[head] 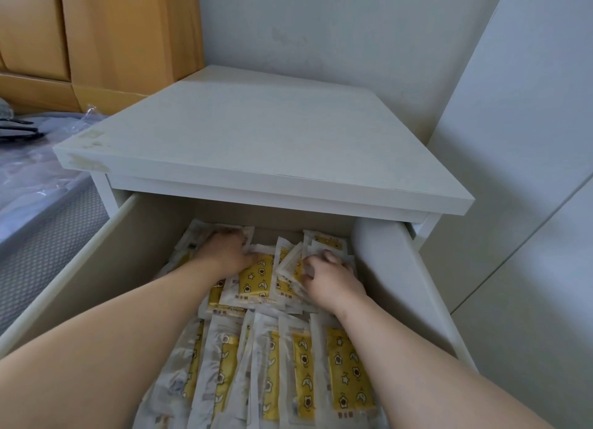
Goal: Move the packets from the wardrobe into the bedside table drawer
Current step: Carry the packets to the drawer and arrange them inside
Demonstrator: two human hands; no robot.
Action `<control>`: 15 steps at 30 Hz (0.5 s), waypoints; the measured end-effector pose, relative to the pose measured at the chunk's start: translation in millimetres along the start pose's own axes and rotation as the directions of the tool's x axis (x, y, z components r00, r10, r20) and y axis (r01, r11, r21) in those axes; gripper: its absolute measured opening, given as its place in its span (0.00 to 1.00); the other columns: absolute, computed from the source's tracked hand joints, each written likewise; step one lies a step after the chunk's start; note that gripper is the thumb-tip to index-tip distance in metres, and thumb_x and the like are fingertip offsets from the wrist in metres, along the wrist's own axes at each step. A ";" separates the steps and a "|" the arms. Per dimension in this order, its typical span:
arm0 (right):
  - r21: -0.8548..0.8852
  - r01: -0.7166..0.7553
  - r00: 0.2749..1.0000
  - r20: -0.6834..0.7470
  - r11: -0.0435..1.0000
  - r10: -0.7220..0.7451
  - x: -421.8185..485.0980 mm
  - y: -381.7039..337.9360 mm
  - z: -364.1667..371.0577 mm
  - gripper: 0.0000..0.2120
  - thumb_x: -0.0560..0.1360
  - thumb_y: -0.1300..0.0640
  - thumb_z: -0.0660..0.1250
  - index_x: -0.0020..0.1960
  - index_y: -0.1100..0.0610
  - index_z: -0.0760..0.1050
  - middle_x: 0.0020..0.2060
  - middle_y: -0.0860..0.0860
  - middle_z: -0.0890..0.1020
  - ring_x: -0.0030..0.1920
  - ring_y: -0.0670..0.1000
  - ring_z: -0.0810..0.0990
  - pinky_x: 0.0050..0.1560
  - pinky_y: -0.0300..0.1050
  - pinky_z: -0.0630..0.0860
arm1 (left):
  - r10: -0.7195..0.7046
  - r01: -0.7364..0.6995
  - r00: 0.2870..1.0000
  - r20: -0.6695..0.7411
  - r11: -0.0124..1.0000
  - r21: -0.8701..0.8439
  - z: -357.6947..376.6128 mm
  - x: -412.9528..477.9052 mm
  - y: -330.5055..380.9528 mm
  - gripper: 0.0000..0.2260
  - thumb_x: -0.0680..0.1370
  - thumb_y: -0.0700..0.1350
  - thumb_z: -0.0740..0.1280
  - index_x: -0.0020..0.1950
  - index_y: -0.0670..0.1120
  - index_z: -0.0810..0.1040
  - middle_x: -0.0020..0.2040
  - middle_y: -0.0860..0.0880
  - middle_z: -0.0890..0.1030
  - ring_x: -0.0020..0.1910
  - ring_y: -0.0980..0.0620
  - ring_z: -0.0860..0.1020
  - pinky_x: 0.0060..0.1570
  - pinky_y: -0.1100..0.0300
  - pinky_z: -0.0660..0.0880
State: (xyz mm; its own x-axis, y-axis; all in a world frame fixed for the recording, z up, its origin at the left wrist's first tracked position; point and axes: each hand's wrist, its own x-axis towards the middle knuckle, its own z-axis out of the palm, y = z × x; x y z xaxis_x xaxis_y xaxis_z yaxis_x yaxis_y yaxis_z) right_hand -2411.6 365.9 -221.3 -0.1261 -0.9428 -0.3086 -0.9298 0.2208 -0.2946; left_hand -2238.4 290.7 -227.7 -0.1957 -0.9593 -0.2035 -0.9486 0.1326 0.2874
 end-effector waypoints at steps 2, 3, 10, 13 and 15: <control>0.011 -0.001 1.000 -0.011 1.000 0.002 1.4 1.2 1.6 0.20 0.80 0.49 0.56 0.72 0.46 0.62 0.76 0.48 0.55 0.73 0.61 0.56 0.67 0.58 0.66 | 0.021 -0.016 0.997 -0.069 0.998 0.061 1.3 0.5 -3.9 0.19 0.80 0.51 0.59 0.69 0.44 0.69 0.62 0.44 0.76 0.59 0.46 0.75 0.54 0.56 0.73; 0.018 -0.002 1.000 -0.017 1.000 0.002 1.7 1.5 2.2 0.20 0.79 0.49 0.57 0.71 0.46 0.63 0.75 0.49 0.56 0.73 0.61 0.57 0.67 0.58 0.67 | 0.044 -0.033 0.995 -0.092 0.992 0.123 2.1 0.8 -6.1 0.14 0.81 0.47 0.58 0.65 0.43 0.71 0.58 0.44 0.78 0.55 0.47 0.77 0.50 0.57 0.74; 0.029 -0.007 0.994 -0.108 1.000 0.010 9.2 -1.2 3.7 0.21 0.78 0.48 0.59 0.70 0.48 0.63 0.73 0.51 0.61 0.70 0.62 0.63 0.64 0.59 0.70 | 0.086 -0.065 0.987 -0.137 0.986 0.150 4.7 6.3 -14.6 0.15 0.82 0.50 0.57 0.63 0.44 0.72 0.56 0.45 0.78 0.52 0.48 0.78 0.46 0.57 0.74; 0.073 -0.025 0.996 -0.079 0.997 0.031 10.1 -2.7 1.5 0.29 0.77 0.45 0.59 0.75 0.43 0.53 0.77 0.49 0.49 0.74 0.64 0.52 0.70 0.62 0.60 | -0.008 0.014 0.993 -0.119 0.999 0.048 3.1 8.9 -16.9 0.29 0.76 0.64 0.60 0.72 0.48 0.65 0.67 0.46 0.73 0.63 0.45 0.73 0.58 0.53 0.73; 0.072 -0.029 0.998 -0.054 0.997 0.033 10.5 -2.4 0.7 0.29 0.77 0.43 0.58 0.76 0.42 0.51 0.77 0.48 0.47 0.75 0.63 0.48 0.70 0.63 0.57 | -0.049 0.054 0.994 -0.099 0.997 0.046 2.3 13.7 -15.2 0.32 0.73 0.66 0.62 0.72 0.49 0.65 0.67 0.46 0.72 0.64 0.45 0.72 0.59 0.52 0.73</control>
State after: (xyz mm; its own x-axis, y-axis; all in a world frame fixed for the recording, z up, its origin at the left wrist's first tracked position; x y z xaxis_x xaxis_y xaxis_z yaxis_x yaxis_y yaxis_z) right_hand -2410.4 355.6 -224.5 -0.1754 -0.9470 -0.2691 -0.8985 0.2657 -0.3495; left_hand -2227.2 276.2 -237.0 -0.1234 -0.9847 -0.1233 -0.9683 0.0923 0.2323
